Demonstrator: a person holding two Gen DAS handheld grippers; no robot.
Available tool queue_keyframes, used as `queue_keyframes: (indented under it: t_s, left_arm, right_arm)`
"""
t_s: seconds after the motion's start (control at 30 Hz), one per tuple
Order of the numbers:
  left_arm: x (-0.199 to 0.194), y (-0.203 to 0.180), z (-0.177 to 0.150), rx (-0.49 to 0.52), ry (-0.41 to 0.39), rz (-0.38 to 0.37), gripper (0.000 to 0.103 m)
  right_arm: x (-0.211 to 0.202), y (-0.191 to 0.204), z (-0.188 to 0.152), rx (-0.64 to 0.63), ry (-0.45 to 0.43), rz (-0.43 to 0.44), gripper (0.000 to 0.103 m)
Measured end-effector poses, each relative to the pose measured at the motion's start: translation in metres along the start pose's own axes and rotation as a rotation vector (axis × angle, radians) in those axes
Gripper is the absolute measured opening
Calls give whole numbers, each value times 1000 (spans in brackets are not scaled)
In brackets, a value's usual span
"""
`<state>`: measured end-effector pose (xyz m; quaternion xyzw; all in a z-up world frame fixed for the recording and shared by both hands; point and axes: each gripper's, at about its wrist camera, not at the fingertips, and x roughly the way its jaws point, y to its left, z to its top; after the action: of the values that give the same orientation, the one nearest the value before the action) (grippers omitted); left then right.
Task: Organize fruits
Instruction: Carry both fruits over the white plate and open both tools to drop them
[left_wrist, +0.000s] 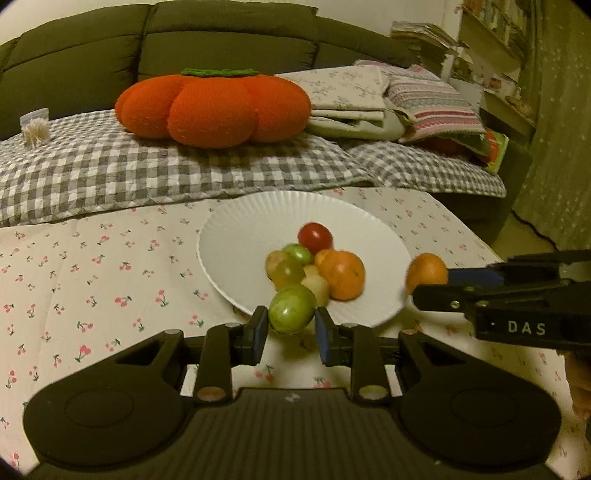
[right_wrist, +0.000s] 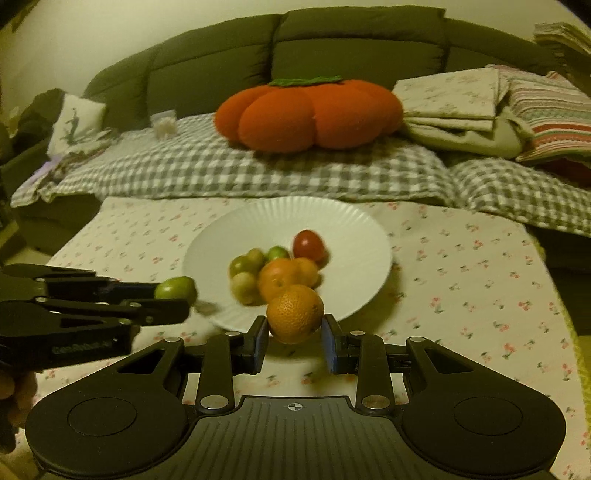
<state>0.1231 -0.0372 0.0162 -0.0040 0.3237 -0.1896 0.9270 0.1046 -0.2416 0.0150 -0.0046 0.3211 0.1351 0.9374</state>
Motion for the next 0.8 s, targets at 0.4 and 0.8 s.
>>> queue_keyframes:
  t_s: [0.4,0.8]
  left_arm:
    - [20,11,10,-30,-10,58,26]
    - [25,14,10,-25,-8,57,26]
  right_arm:
    - [19,-17,5,53,-6,-27,30]
    - [27,-23,4,87,0,-30,31]
